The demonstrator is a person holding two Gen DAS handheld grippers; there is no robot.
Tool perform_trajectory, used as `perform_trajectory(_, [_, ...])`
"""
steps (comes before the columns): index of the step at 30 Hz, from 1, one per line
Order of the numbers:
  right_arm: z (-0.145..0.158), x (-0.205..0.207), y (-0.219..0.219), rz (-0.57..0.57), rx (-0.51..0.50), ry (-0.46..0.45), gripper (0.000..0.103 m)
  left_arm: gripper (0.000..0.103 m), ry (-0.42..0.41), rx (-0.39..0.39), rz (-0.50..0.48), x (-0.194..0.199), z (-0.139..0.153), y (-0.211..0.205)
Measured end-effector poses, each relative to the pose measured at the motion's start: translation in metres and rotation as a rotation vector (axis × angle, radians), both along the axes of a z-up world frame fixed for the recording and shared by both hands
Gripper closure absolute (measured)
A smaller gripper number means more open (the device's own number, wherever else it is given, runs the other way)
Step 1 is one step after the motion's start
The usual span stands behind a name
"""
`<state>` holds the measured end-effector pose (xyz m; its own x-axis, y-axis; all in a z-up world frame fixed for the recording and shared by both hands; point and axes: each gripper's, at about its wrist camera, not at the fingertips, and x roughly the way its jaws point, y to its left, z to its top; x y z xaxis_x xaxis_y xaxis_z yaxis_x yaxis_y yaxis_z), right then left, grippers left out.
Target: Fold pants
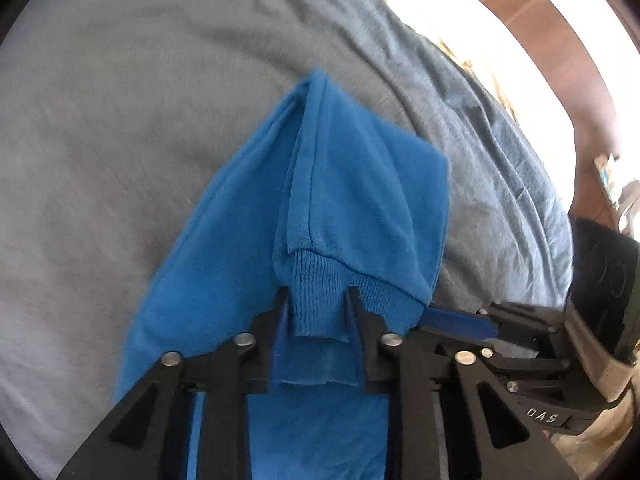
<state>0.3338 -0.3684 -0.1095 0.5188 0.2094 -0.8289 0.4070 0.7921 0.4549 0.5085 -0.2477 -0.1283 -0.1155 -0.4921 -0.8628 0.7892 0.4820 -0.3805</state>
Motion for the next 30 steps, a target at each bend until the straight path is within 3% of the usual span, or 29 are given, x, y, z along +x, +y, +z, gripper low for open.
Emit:
perform_trajectory(5, [0.031, 0.002, 0.009, 0.024, -0.157, -0.093, 0.08, 0.087, -0.097, -0.033, -0.005, -0.003, 0.031, 0.009])
perform_trajectory(8, [0.044, 0.009, 0.016, 0.045, -0.231, -0.146, 0.072, 0.087, -0.114, -0.016, 0.004, 0.007, 0.033, 0.012])
perform_trajectory(13, [0.019, 0.03, 0.014, 0.076, -0.155, -0.074, 0.072, 0.086, 0.009, 0.017, 0.064, 0.027, 0.004, 0.022])
perform_trajectory(21, [0.009, 0.023, 0.018, 0.092, -0.172, -0.023, 0.072, 0.076, 0.006, 0.079, 0.091, 0.024, -0.009, 0.03])
perform_trajectory(25, [0.018, 0.009, 0.01, 0.053, -0.189, -0.023, 0.072, 0.075, -0.092, 0.118, 0.083, 0.017, 0.013, 0.042])
perform_trajectory(30, [0.052, -0.02, -0.022, -0.149, -0.246, -0.113, 0.072, 0.068, -0.257, 0.079, 0.04, 0.017, 0.052, 0.018])
